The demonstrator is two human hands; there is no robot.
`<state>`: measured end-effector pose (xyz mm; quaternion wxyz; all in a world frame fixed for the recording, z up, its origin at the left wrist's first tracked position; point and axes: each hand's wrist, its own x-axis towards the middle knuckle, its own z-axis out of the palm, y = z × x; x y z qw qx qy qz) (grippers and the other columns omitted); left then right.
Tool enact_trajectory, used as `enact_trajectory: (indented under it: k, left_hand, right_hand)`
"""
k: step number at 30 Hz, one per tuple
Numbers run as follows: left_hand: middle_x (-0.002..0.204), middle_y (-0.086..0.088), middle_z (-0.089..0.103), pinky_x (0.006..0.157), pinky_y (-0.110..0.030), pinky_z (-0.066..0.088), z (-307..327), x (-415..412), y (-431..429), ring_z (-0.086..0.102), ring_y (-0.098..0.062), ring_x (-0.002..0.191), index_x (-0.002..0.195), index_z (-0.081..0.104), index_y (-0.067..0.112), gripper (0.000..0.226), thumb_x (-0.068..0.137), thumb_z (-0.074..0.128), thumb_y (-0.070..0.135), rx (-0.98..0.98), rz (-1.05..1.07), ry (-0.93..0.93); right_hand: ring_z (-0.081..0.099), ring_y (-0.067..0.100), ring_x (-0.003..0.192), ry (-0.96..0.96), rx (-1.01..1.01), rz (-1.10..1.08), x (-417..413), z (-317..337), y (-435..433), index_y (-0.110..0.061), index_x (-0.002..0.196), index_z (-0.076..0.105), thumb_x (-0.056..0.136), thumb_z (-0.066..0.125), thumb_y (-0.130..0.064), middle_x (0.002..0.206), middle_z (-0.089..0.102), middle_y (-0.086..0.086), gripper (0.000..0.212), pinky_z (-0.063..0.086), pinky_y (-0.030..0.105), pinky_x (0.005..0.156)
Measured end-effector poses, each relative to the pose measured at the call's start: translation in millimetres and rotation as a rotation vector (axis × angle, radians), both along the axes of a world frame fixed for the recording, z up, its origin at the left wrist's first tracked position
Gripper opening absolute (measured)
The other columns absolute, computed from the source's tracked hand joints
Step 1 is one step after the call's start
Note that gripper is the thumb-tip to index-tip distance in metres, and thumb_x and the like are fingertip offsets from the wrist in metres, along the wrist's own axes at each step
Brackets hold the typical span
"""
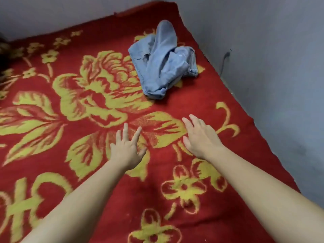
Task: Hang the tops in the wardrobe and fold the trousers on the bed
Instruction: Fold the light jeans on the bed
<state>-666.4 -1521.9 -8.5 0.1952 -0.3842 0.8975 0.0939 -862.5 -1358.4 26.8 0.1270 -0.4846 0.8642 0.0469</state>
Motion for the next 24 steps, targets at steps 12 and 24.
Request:
enact_trajectory:
  k: [12,24]
  left_hand:
    - [0.159,0.013,-0.029,0.104,-0.075,0.013,-122,-6,-36,-0.023,-0.034,0.147,0.141,-0.016,0.063,0.108,0.057,0.044,0.097,0.104,0.065,-0.011]
    - [0.161,0.021,-0.015,0.106,-0.074,0.005,-113,-5,-47,-0.017,-0.028,0.148,0.144,0.009,0.065,0.104,0.058,0.064,0.084,0.252,0.126,0.120]
  right_hand:
    - [0.020,0.032,0.147,0.063,-0.291,-0.137,-45,-121,-182,-0.023,0.159,0.009,0.097,0.047,-0.014,0.165,0.008,0.008,0.072,0.045,0.045,0.099]
    - [0.051,0.041,0.109,-0.132,-0.196,-0.090,-9,-115,-121,-0.003,0.108,0.062,0.095,0.038,-0.015,0.119,0.064,0.022,0.030,0.042,0.042,0.091]
